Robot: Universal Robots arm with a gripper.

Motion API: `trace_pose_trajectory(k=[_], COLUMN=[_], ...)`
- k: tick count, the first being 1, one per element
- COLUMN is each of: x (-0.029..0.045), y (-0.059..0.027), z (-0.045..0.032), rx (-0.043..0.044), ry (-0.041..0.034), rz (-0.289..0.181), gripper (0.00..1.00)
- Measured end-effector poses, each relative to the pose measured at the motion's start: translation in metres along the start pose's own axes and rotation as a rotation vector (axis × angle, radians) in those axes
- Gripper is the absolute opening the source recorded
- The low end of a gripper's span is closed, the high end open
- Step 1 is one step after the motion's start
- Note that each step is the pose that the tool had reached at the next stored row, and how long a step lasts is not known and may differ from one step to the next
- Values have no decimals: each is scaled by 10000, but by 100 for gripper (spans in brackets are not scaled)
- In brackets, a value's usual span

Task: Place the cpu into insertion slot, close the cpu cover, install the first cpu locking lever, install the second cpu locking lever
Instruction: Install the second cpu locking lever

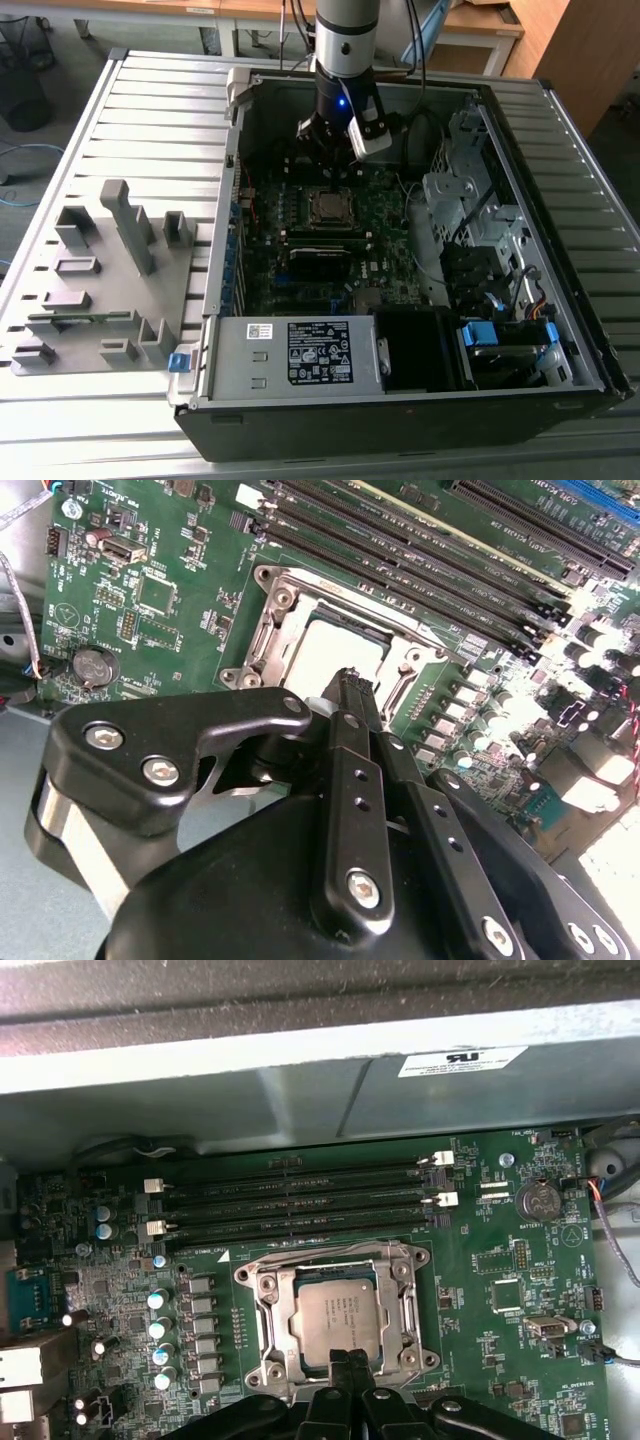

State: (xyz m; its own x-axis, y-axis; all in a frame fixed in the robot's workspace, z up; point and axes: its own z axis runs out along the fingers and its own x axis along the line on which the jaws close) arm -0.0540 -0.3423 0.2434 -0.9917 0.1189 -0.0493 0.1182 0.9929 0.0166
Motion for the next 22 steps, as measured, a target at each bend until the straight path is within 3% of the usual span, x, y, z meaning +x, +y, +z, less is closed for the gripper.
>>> trace_pose_trajectory(k=[7,22], x=[-3,-25], y=[-25,-208], z=[-2,-3], rx=[1,-5], ry=[1,2], rz=[0,0], gripper=[10,10])
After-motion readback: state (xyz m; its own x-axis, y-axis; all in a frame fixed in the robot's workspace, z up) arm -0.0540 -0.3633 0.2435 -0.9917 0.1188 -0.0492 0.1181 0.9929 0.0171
